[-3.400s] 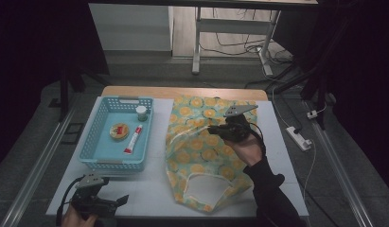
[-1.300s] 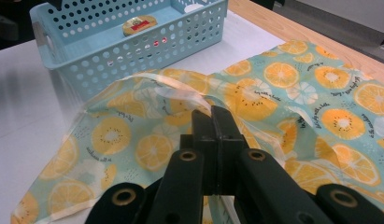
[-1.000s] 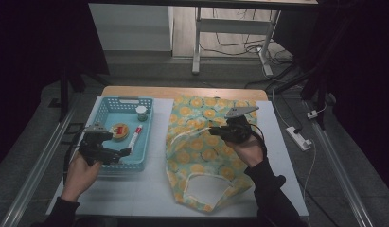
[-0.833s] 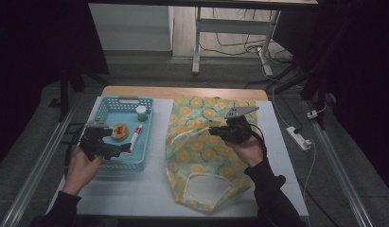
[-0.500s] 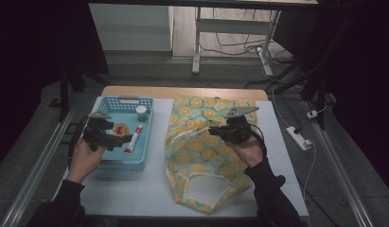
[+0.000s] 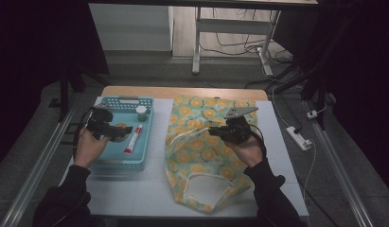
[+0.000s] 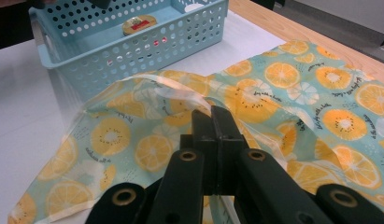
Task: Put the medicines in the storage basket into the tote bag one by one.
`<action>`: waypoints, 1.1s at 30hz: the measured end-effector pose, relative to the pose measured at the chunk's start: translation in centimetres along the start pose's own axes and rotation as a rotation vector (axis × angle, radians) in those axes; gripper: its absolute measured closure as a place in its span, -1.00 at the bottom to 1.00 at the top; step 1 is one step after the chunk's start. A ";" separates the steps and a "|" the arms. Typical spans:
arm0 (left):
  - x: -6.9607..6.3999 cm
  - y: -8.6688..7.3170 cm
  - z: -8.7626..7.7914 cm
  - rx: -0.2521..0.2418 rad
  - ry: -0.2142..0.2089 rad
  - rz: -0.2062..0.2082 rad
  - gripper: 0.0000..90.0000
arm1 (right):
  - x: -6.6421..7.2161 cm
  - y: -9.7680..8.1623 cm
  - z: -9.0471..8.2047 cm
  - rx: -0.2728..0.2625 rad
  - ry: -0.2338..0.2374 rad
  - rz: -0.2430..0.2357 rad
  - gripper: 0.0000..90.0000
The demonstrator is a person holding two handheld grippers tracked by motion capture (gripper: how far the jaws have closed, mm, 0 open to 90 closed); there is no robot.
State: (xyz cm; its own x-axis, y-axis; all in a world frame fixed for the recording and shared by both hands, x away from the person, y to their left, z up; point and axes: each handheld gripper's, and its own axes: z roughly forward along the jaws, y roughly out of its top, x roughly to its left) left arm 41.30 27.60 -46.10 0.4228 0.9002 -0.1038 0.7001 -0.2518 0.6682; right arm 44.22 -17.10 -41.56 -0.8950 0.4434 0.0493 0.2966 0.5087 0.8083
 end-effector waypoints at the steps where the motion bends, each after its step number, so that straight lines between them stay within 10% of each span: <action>1: 0.1 0.1 0.2 0.006 0.007 -0.001 -1.00 | 0.0 0.0 0.0 0.002 0.000 -0.002 1.00; 20: 3.4 0.1 5.2 0.169 0.057 -0.077 -1.00 | 0.1 0.0 -0.2 0.000 0.006 -0.009 1.00; 33: 3.2 -0.3 7.3 0.323 0.101 -0.089 -1.00 | 0.1 0.0 0.0 0.004 0.009 -0.011 1.00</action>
State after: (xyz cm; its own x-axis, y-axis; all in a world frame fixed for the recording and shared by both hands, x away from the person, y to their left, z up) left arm 46.69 27.94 -52.02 0.3044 0.9502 -0.0667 0.8843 -0.2558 0.3907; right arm 44.11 -17.08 -41.57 -0.9013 0.4307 0.0459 0.2881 0.5168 0.8062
